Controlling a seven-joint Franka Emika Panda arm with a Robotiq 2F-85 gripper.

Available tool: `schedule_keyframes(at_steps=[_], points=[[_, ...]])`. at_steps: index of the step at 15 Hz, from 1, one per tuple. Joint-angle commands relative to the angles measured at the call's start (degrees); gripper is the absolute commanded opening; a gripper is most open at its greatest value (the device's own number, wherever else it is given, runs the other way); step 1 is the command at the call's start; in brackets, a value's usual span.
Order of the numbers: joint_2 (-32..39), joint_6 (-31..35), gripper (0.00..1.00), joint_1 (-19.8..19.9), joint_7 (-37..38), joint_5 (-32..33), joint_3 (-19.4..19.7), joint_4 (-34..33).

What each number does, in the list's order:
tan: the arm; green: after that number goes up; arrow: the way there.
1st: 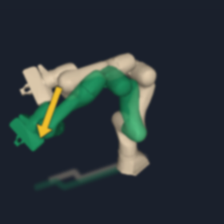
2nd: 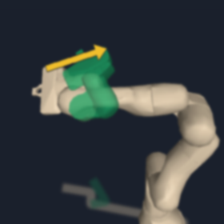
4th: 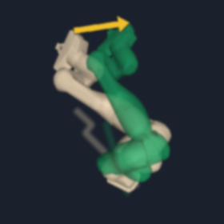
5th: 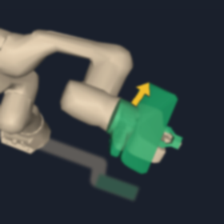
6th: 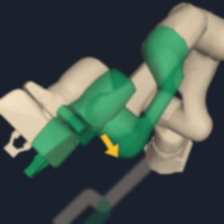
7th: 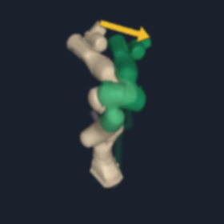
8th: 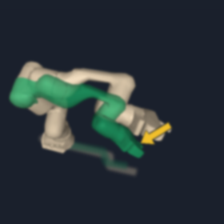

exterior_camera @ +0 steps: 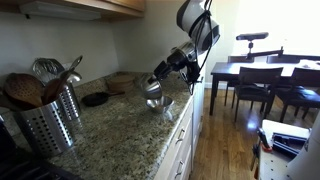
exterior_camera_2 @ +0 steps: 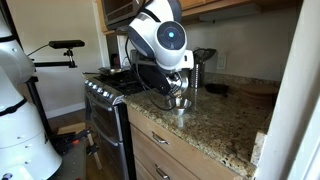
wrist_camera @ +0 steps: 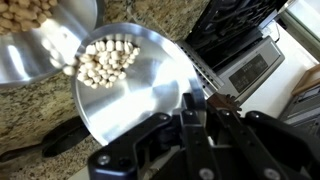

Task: Pour the things in the bowl on the left into the bowl on the right

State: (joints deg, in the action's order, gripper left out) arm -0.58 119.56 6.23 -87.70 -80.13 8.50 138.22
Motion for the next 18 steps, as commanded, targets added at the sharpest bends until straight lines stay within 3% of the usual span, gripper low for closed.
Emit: schedule_keyframes(at_steps=[1, 18], points=[[-0.3, -3.1, 0.08, 1.3, -3.0, -2.4, 0.5, 1.0], [0.7, -7.7, 0.08, 2.5, -7.7, -4.9, 1.6, 2.2]])
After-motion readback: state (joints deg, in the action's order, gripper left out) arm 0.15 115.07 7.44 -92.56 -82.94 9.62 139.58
